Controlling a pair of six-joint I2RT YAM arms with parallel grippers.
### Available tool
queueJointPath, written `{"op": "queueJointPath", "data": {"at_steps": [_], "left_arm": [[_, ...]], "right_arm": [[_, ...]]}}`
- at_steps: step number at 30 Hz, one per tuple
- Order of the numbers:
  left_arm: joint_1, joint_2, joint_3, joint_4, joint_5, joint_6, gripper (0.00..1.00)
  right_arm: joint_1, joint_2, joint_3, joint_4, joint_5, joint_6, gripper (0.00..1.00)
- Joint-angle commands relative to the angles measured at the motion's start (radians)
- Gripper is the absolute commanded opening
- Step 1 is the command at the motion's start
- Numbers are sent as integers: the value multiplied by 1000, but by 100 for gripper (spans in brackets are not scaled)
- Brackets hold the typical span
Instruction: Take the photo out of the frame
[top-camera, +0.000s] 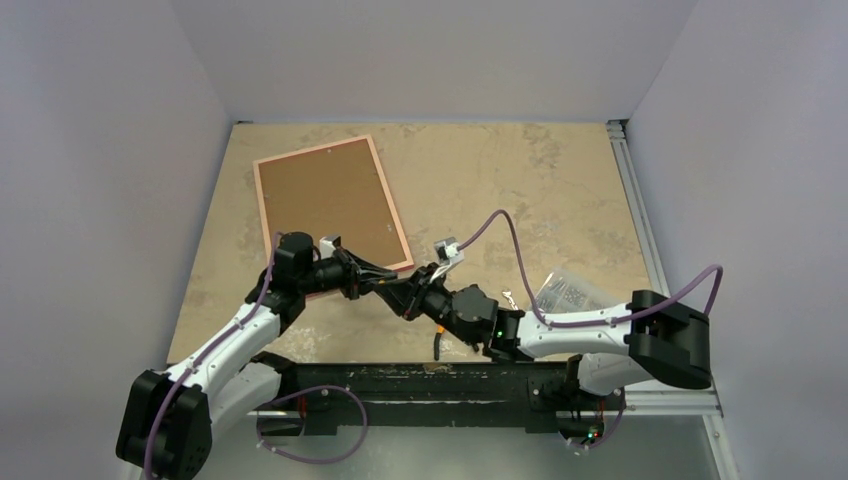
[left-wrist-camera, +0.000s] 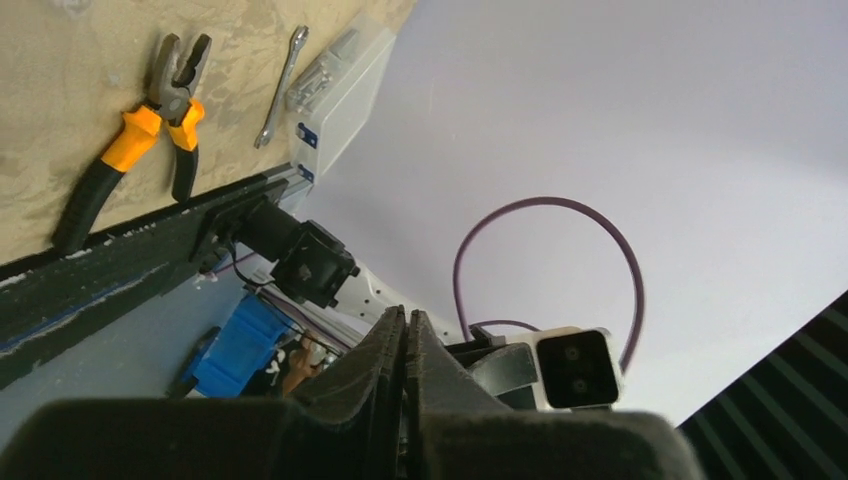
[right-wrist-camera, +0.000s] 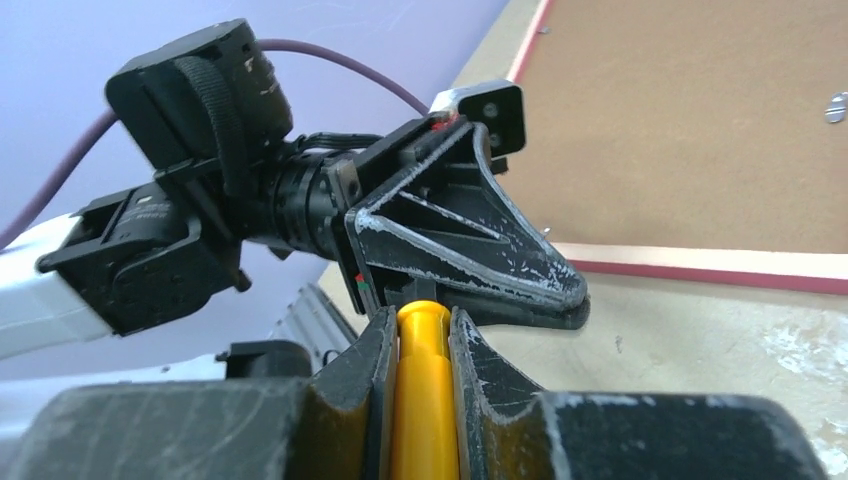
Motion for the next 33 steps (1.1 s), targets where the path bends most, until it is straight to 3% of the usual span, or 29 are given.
{"op": "queueJointPath", "data": {"at_steps": [1, 2, 3, 7, 9, 11, 15, 19, 22, 28, 33], "left_arm": [[16, -6, 24, -1, -1, 126, 23], [27, -9, 48, -73, -23, 213, 41], [43, -14, 79, -208, -47, 323, 52], [146, -51, 177, -528, -256, 699, 69], [160, -41, 234, -611, -358, 845, 88], [145, 15, 303, -703, -453, 928, 91], [67, 143, 404, -789, -612, 984, 88], [-98, 270, 509, -782, -766, 1085, 74], [-106, 338, 517, -735, -744, 1072, 69], [-106, 425, 565, -621, -710, 1066, 41], [-102, 530, 651, -640, -678, 1089, 28]], "right_arm": [[-1, -12, 164, -328, 174, 24, 0], [-3, -22, 160, -357, 195, 30, 0], [-6, -41, 144, -382, 213, 35, 0], [-31, -105, 129, -591, 261, 85, 0], [-55, -130, 140, -707, 259, 92, 0], [-96, -153, 156, -812, 234, 87, 0], [-188, -222, 160, -938, 173, 62, 0], [-243, -266, 167, -977, 105, -1, 0], [-256, -292, 180, -997, 71, -24, 0], [-262, -293, 184, -1008, 34, -30, 0], [-263, -269, 188, -998, 17, -34, 0]]}}
